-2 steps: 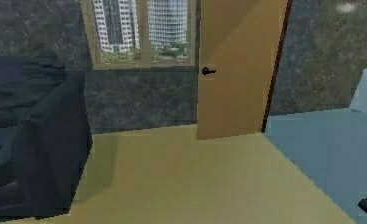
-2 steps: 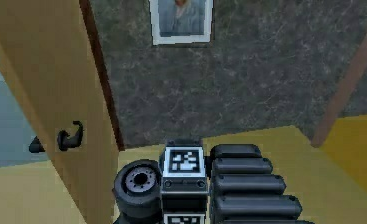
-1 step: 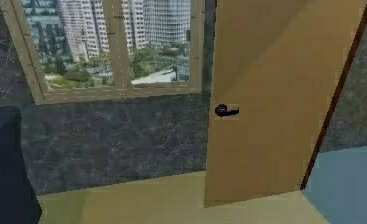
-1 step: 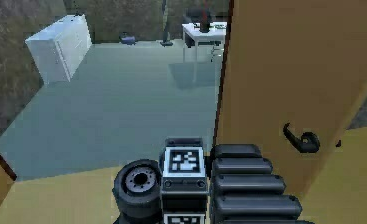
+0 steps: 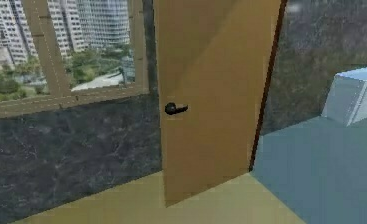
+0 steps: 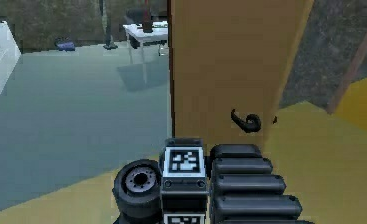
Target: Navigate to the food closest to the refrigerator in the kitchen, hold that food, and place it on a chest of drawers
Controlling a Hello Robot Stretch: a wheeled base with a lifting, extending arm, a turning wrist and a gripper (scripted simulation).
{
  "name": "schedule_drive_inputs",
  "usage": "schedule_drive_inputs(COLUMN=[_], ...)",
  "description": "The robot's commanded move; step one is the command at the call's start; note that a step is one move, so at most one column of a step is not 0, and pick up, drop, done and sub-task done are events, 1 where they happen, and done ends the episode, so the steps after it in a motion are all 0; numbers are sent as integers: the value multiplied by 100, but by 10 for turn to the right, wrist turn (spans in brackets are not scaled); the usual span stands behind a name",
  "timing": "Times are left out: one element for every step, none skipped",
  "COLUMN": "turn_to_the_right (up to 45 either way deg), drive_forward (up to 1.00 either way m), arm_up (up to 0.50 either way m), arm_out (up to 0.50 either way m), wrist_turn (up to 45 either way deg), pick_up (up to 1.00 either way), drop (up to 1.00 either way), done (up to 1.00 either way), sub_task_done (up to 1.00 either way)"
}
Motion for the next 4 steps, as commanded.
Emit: schedule_drive_inputs(turn_to_the_right=[0,450,90,0], drive_forward=[10,0,0,100], arm_up=[0,0,0,0], arm_out=[0,0,0,0], wrist_turn=[0,0,0,0], pick_up=[0,0,0,0], drop=[0,0,0,0], done=[0,0,0,0], sub_task_done=[0,0,0,0])
